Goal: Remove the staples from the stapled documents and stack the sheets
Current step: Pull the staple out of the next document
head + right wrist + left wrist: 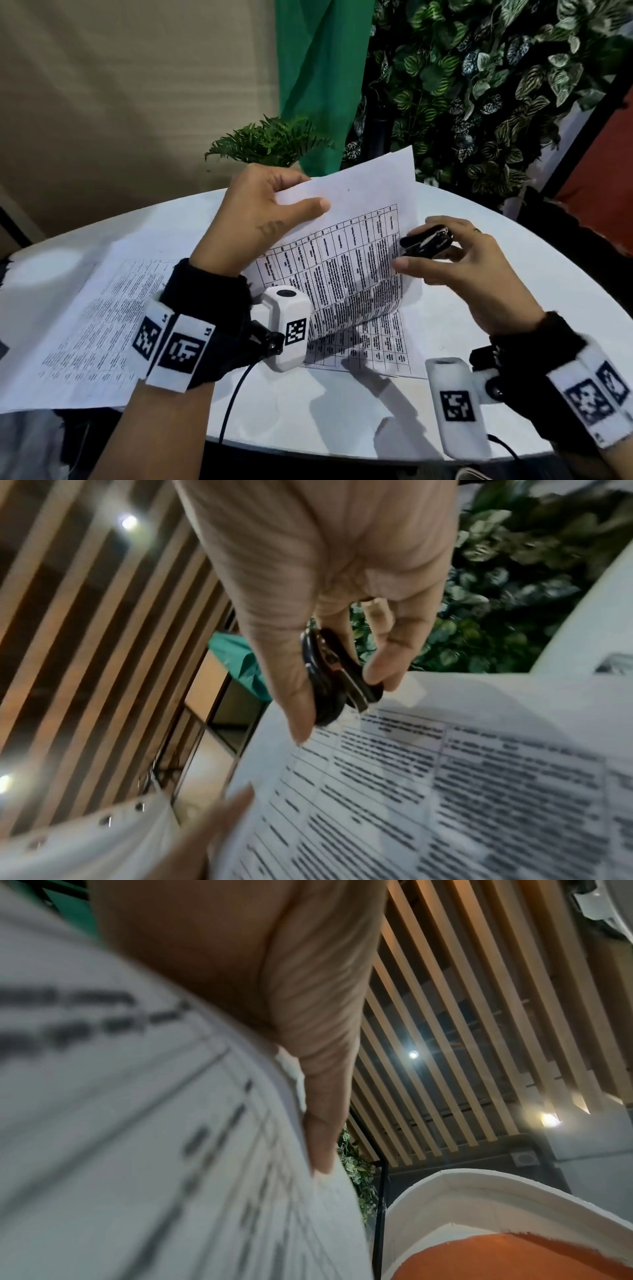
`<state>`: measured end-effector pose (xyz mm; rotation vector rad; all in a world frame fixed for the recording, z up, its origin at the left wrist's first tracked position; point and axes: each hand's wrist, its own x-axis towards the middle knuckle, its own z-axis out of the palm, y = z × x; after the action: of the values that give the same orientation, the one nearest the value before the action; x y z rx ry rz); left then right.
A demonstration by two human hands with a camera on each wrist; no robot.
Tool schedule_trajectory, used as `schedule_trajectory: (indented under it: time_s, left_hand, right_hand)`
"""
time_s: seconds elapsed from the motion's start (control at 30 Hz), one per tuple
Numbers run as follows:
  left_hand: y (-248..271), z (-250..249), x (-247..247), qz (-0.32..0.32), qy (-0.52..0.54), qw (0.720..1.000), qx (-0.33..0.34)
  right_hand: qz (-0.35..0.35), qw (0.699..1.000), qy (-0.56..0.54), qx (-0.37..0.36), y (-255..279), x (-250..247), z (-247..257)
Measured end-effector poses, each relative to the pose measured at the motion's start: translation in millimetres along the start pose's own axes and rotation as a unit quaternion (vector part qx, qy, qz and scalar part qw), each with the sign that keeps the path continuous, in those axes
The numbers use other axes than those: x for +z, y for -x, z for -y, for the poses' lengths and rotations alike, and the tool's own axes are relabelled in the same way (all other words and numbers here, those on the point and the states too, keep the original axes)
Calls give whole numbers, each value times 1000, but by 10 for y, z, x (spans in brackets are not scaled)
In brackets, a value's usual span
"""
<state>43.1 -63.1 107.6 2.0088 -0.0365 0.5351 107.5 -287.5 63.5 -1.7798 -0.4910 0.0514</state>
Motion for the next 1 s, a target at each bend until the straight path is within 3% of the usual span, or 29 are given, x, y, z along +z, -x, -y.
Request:
schedule_trajectory:
  time_s: [0.13,0.2,0.37,0.53,0.73,0.87,1.0]
  left_hand:
    - [27,-35,-27,38,44,998,2]
    - [30,-53,-16,40,45,998,22]
    - [13,-2,-197,17,8,999,35]
    - [-6,300,-588,-123,94,988,15]
    - [40,565,-249,-33,205,978,-16]
    - [-18,527,-167,-131,219,967,15]
    - [-78,363,-580,-164,180,969,42]
  right_hand:
    - [141,983,-99,70,-45,-48,-10]
    - [166,977,-110,71,-65,-44,-33]
    - [128,982,-136,37,-78,-81,-8]
    - [80,982,-171,-7,-110,-241,59]
    - [92,968,-228,-52,-164,-242,176]
    - [107,963,-237,-71,-195,-157,272]
    - [79,973,-210,-45,-326,-95,148]
